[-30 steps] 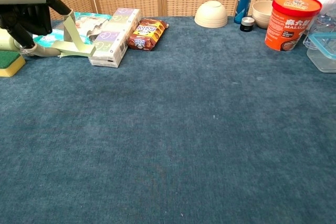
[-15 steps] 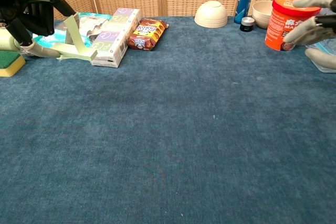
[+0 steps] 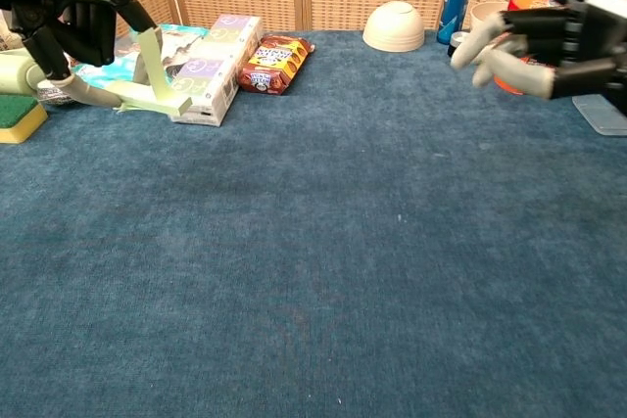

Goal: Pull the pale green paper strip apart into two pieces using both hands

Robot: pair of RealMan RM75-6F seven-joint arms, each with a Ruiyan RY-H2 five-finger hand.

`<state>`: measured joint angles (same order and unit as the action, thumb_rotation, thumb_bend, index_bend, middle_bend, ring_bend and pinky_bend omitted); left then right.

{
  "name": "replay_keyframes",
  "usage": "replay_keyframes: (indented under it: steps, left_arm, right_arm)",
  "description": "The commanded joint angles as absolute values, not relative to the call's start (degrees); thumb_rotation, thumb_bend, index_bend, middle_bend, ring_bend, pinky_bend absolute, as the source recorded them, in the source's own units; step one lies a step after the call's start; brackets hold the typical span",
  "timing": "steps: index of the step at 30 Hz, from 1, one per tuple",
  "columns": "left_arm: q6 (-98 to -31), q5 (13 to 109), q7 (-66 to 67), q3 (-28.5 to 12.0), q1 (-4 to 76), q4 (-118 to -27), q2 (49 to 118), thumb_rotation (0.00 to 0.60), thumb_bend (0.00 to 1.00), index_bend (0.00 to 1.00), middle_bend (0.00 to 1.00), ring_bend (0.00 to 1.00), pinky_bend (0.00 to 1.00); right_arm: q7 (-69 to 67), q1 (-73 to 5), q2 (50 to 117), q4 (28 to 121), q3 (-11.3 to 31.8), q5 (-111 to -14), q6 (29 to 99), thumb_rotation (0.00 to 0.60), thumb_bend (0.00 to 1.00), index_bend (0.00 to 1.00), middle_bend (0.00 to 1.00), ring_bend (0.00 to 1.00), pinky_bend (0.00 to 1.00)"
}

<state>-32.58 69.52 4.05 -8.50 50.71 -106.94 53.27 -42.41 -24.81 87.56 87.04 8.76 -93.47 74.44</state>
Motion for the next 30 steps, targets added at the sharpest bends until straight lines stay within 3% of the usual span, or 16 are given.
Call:
replay_keyframes:
  steps: [1, 4, 9, 16, 22, 30]
  left_arm:
    - [-31.5, 69.6, 3.5, -8.8, 51.6, -106.5, 52.8, 0.600, 0.45, 0.71, 1.00, 1.00, 1.00]
    - [-30.7, 69.5, 3.1, -9.0, 52.5, -106.2, 52.7, 0.600, 0.45, 0.71, 1.00, 1.00, 1.00]
    - [-29.1, 69.2, 2.9, -9.4, 54.1, -105.4, 52.6, 0.600, 0.45, 0.71, 1.00, 1.00, 1.00]
    - [-28.1, 68.5, 3.3, -9.4, 55.7, -105.2, 52.2, 0.600, 0.45, 0.71, 1.00, 1.00, 1.00]
    - [-27.1, 67.4, 4.1, -9.0, 57.2, -104.9, 52.6, 0.600, 0.45, 0.70, 1.00, 1.00, 1.00]
    - [-26.8, 66.0, 4.9, -8.3, 58.5, -104.5, 52.9, 0.600, 0.45, 0.70, 1.00, 1.00, 1.00]
  right_arm:
    - [-45.8, -27.9, 89.6, 84.5, 9.6, -93.3, 72.0, 0.600, 0.45, 0.07, 0.73, 0.72, 0.59]
    - [-46.5, -29.1, 90.1, 83.5, 9.6, -93.5, 71.2, 0.600, 0.45, 0.09, 0.83, 0.81, 0.66]
    - [-48.0, -31.7, 90.2, 83.0, 9.0, -93.9, 68.6, 0.600, 0.45, 0.11, 0.88, 0.86, 0.72]
    - [-45.7, -32.9, 90.5, 82.2, 8.5, -93.2, 67.8, 0.600, 0.45, 0.15, 0.92, 0.96, 0.97]
    - [-43.7, -33.1, 91.0, 81.8, 8.2, -92.6, 68.6, 0.600, 0.45, 0.22, 0.99, 1.00, 1.00]
    - [-44.7, -33.8, 90.7, 81.5, 7.0, -93.3, 68.8, 0.600, 0.41, 0.24, 1.00, 1.00, 1.00]
